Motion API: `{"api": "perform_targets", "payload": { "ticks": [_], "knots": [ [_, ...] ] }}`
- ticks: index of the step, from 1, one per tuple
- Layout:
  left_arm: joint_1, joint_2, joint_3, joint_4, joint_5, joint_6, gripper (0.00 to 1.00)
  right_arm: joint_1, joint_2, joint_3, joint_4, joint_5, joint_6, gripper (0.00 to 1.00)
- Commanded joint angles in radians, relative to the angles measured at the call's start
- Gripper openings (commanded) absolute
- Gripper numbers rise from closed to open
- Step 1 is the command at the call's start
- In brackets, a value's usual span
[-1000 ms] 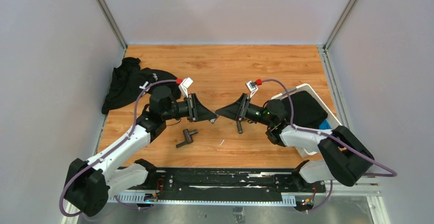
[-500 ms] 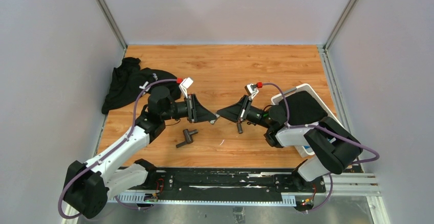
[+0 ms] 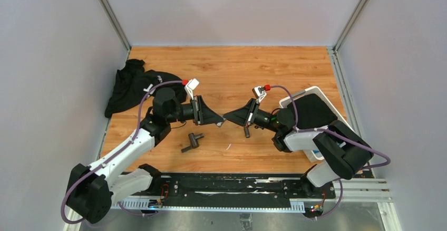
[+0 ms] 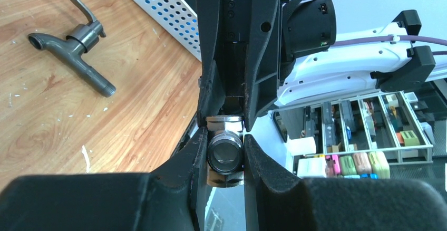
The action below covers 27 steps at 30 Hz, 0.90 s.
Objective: Install the water faucets
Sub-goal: Adjust the adaptor at the center of the board.
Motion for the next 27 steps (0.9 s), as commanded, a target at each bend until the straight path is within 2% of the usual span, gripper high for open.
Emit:
{"api": "perform_targets", "payload": {
  "ticks": [1, 4, 7, 8, 11, 13, 16, 21, 27],
  "knots": [
    [0.005, 0.001, 0.027, 0.030, 0.002, -0.006, 0.00, 0.014, 0.012, 0.002, 0.072, -0.035, -0.005, 0.16],
    [0.005, 0.007, 0.022, 0.031, 0.002, -0.006, 0.00, 0.014, 0.006, -0.004, 0.079, -0.028, 0.001, 0.00],
    [0.005, 0.010, 0.011, 0.030, -0.012, -0.006, 0.00, 0.013, -0.015, -0.031, 0.069, 0.009, 0.001, 0.00],
    [0.005, 0.011, 0.011, 0.025, -0.018, -0.005, 0.07, 0.014, -0.023, -0.037, 0.061, 0.020, 0.001, 0.00],
    [0.007, 0.014, 0.011, -0.006, -0.045, 0.006, 0.46, 0.014, -0.049, -0.058, 0.024, 0.062, -0.006, 0.00],
    [0.008, 0.017, 0.008, -0.019, -0.063, 0.008, 0.68, 0.014, -0.064, -0.065, -0.004, 0.087, -0.012, 0.00],
    [0.011, 0.018, -0.001, -0.005, -0.081, -0.009, 0.82, 0.014, -0.083, -0.069, -0.040, 0.125, -0.022, 0.00],
    [0.015, 0.008, -0.041, 0.056, -0.117, -0.065, 0.92, 0.014, -0.090, -0.070, -0.072, 0.176, -0.017, 0.00],
    [0.013, -0.132, -0.137, 0.072, -0.302, -0.062, 0.94, 0.014, -0.114, -0.086, -0.136, 0.285, 0.012, 0.00]
  ]
}}
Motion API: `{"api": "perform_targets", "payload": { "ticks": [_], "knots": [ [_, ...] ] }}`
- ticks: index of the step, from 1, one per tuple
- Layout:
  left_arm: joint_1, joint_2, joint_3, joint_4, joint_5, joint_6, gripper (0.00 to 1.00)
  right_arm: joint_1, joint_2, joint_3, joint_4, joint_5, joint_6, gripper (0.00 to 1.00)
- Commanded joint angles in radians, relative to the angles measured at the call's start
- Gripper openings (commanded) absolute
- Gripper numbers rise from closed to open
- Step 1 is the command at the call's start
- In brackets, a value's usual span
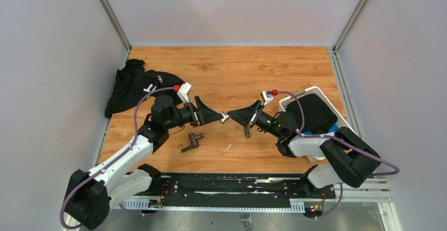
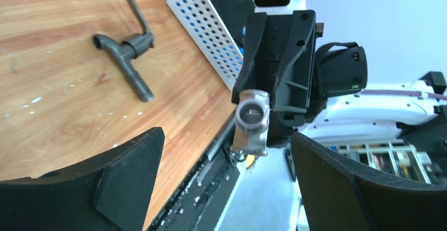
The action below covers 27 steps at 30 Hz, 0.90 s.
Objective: Install the water faucets
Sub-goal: Adjust the adaptor at the center of the board.
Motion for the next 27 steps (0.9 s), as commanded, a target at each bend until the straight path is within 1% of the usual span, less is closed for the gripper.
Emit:
{"api": "perform_targets", "payload": {
  "ticks": [1, 4, 6, 10, 13, 16, 21, 23, 27],
  "knots": [
    [0.004, -0.147, -0.078, 0.046, -0.162, 0.005, 0.95, 0.008, -0.040, -0.008, -0.059, 0.111, 0.017, 0.00],
    [-0.009, -0.229, -0.120, 0.049, -0.236, 0.000, 0.95, 0.013, -0.064, 0.014, -0.128, 0.139, 0.013, 0.00],
    [-0.036, -0.280, -0.158, 0.071, -0.335, -0.018, 0.94, 0.020, -0.084, 0.028, -0.178, 0.167, 0.009, 0.00],
    [-0.076, -0.335, -0.212, 0.130, -0.435, -0.026, 0.94, 0.030, -0.110, 0.053, -0.245, 0.204, 0.003, 0.00],
    [-0.083, -0.329, -0.210, 0.167, -0.409, -0.001, 0.97, 0.034, -0.112, 0.071, -0.263, 0.210, 0.004, 0.00],
    [-0.083, -0.284, -0.194, 0.190, -0.372, -0.007, 0.98, 0.038, -0.103, 0.090, -0.272, 0.204, 0.007, 0.00],
    [-0.085, -0.169, -0.194, 0.306, -0.308, -0.078, 0.98, 0.053, -0.070, 0.105, -0.250, 0.205, 0.029, 0.00],
    [-0.087, -0.136, -0.189, 0.324, -0.302, -0.096, 0.98, 0.058, -0.052, 0.109, -0.234, 0.202, 0.040, 0.00],
    [-0.088, -0.099, -0.208, 0.420, -0.302, -0.135, 0.98, 0.065, -0.031, 0.116, -0.214, 0.204, 0.055, 0.00]
  ]
}}
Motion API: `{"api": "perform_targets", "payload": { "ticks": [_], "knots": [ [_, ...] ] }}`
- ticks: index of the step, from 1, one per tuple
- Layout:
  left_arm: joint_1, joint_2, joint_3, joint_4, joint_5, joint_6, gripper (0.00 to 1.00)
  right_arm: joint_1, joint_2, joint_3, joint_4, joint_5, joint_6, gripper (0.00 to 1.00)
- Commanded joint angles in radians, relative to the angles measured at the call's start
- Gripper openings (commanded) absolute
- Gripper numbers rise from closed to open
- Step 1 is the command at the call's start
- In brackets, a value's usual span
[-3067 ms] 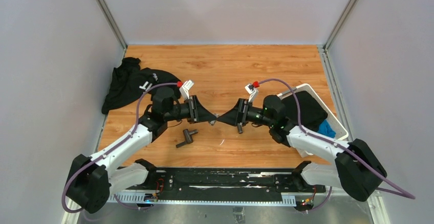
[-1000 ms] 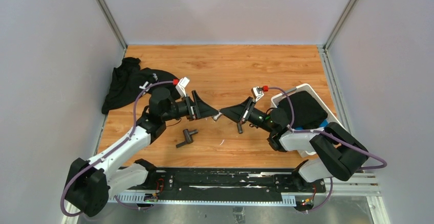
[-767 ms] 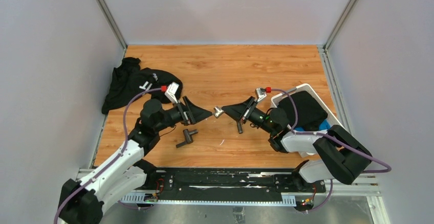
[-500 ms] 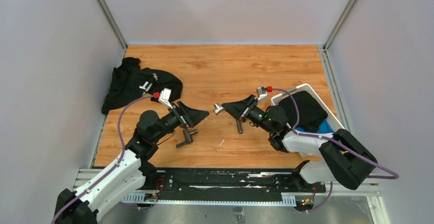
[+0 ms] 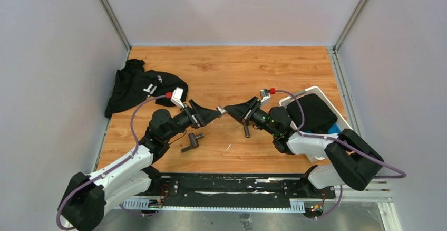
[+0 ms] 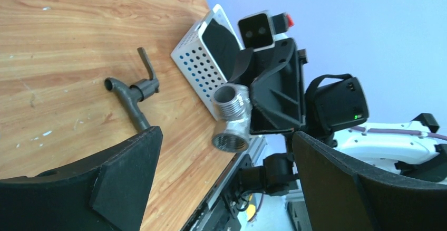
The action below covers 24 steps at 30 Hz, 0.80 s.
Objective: Install the water faucets
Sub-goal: Adjust the adaptor at the center of the board.
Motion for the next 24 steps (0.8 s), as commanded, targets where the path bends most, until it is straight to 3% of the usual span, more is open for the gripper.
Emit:
{"api": "perform_targets", "payload": {
  "ticks": [1, 8, 13, 24],
  "knots": [
    [-0.008, 0.031, -0.001, 0.154, 0.017, -0.051, 0.97, 0.021, 0.019, 0.035, 0.051, 0.026, 0.031, 0.00],
    [-0.020, 0.069, 0.008, 0.168, 0.016, -0.066, 0.86, 0.029, 0.041, 0.049, 0.065, 0.022, 0.046, 0.00],
    [-0.019, 0.065, -0.003, 0.168, -0.008, -0.078, 0.69, 0.033, 0.062, 0.041, 0.106, 0.021, 0.069, 0.00],
    [-0.020, 0.073, 0.001, 0.178, -0.027, -0.097, 0.58, 0.050, 0.119, 0.037, 0.178, 0.032, 0.119, 0.00]
  ]
}}
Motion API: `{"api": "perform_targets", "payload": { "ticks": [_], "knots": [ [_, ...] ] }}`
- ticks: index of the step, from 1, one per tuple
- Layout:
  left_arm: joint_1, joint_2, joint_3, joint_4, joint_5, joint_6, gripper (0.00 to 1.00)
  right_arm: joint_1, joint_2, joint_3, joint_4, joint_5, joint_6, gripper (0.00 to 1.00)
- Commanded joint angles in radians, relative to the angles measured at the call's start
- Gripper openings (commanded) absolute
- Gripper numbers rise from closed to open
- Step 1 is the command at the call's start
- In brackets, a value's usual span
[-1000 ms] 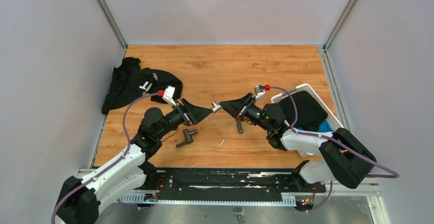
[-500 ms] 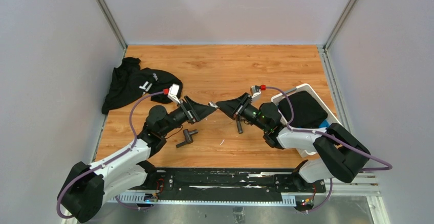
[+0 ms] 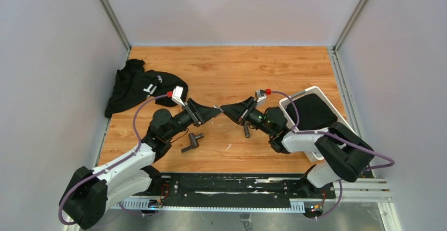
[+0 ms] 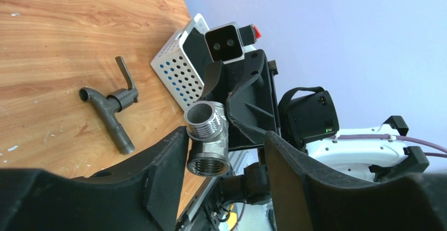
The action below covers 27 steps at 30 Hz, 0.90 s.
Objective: Install the water faucets
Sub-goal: Adjust the adaptor at the center of the board.
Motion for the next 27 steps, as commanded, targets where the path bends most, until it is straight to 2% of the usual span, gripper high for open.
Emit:
{"api": "perform_targets", "payload": {
  "ticks": [1, 14, 18, 24, 25, 27],
  "knots": [
    [-0.007, 0.003, -0.002, 0.034, -0.025, -0.005, 0.56, 0.020, 0.023, 0.015, 0.085, 0.024, 0.045, 0.00],
    [-0.008, 0.004, -0.021, 0.034, -0.071, -0.033, 0.38, 0.030, 0.058, 0.008, 0.137, 0.031, 0.082, 0.00],
    [-0.007, 0.004, -0.019, 0.035, -0.086, -0.045, 0.27, 0.034, 0.075, 0.006, 0.156, 0.032, 0.091, 0.00],
    [-0.008, -0.014, -0.028, 0.034, -0.113, -0.074, 0.00, 0.038, 0.079, -0.011, 0.168, 0.030, 0.093, 0.00],
    [-0.007, -0.019, -0.030, 0.030, -0.113, -0.075, 0.00, 0.036, 0.072, -0.018, 0.163, 0.029, 0.090, 0.03],
    [-0.005, -0.038, -0.028, -0.001, -0.108, -0.065, 0.00, 0.033, 0.046, -0.040, 0.129, 0.025, 0.074, 0.22]
  ]
}}
